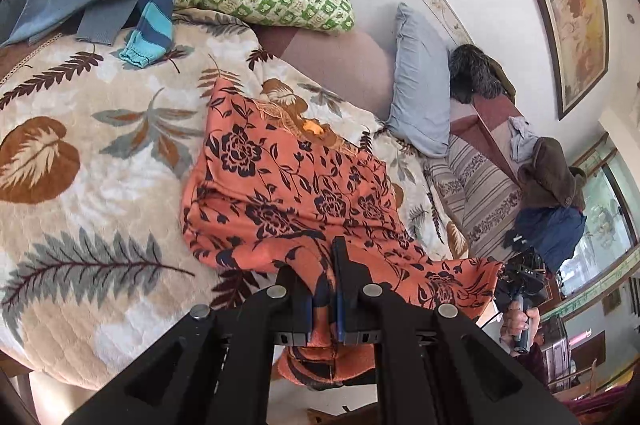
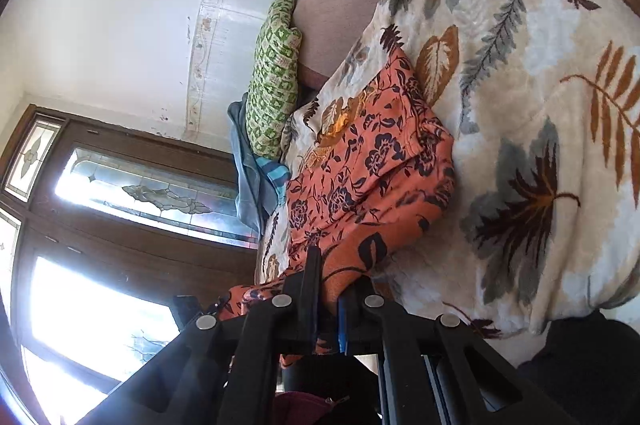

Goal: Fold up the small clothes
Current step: 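Carry the held hem over the shirt body toward the collar with both tools, then lower the hem onto the shirt and open both tools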

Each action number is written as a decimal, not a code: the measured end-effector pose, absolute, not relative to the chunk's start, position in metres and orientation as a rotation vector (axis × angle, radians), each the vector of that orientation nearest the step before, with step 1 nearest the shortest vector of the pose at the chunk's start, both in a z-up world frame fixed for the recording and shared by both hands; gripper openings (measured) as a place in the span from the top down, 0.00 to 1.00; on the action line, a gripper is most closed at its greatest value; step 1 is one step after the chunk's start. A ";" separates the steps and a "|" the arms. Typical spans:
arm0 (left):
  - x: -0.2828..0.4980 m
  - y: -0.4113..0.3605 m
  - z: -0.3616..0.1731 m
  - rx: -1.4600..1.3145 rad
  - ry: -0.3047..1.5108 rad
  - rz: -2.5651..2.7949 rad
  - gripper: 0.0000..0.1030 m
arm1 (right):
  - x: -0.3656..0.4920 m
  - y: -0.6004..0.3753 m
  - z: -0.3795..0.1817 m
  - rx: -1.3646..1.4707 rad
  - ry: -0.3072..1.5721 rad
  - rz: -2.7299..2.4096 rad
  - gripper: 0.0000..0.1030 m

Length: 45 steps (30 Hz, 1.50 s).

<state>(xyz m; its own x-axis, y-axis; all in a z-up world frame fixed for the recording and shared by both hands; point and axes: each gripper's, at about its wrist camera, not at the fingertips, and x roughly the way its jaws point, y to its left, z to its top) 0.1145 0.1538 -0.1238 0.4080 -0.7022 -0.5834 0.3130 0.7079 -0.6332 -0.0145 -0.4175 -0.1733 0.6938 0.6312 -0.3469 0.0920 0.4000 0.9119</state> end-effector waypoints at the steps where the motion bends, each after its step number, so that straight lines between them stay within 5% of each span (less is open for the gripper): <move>1: 0.125 0.154 -0.124 -0.473 0.954 -0.658 0.92 | -0.004 -0.421 -0.172 1.132 0.754 0.381 0.94; 16: 0.351 0.110 -0.184 -0.497 1.115 -0.468 0.90 | 0.259 -0.473 -0.248 1.282 0.811 0.196 0.90; 18: 0.375 0.102 -0.200 -0.474 1.140 -0.405 0.79 | 0.283 -0.481 -0.277 1.323 0.865 0.156 0.90; 20: 0.384 0.104 -0.209 -0.485 1.101 -0.350 0.52 | 0.289 -0.488 -0.298 1.345 0.881 0.119 0.90; 22: 0.383 0.114 -0.212 -0.540 1.028 -0.332 0.41 | 0.284 -0.491 -0.310 1.378 0.830 0.156 0.90; 25: 0.373 0.130 -0.208 -0.575 0.952 -0.289 0.40 | 0.269 -0.496 -0.304 1.346 0.740 0.189 0.89; 27: 0.357 0.134 -0.199 -0.582 0.920 -0.248 0.40 | 0.255 -0.502 -0.292 1.333 0.643 0.176 0.81; 28: 0.347 0.129 -0.193 -0.562 0.909 -0.255 0.40 | 0.247 -0.505 -0.284 1.338 0.595 0.175 0.58; 29: 0.334 0.121 -0.185 -0.523 0.897 -0.275 0.40 | 0.239 -0.507 -0.276 1.342 0.549 0.161 0.22; 30: 0.322 0.111 -0.180 -0.483 0.888 -0.294 0.39 | 0.231 -0.508 -0.266 1.329 0.512 0.130 0.15; 38: 0.235 -0.026 -0.187 -0.151 0.977 -0.499 0.26 | 0.210 -0.431 -0.211 1.066 0.692 0.199 0.15; 45: 0.236 -0.101 -0.209 -0.083 1.089 -0.445 0.23 | 0.211 -0.378 -0.234 0.907 0.887 0.171 0.15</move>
<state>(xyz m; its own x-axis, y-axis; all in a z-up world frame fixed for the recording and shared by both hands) 0.2365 -0.1007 -0.2090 0.3843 -0.3892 -0.8371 0.3086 0.9088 -0.2809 0.2112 -0.3779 -0.2342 0.6447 0.4784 -0.5962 0.2219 0.6292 0.7449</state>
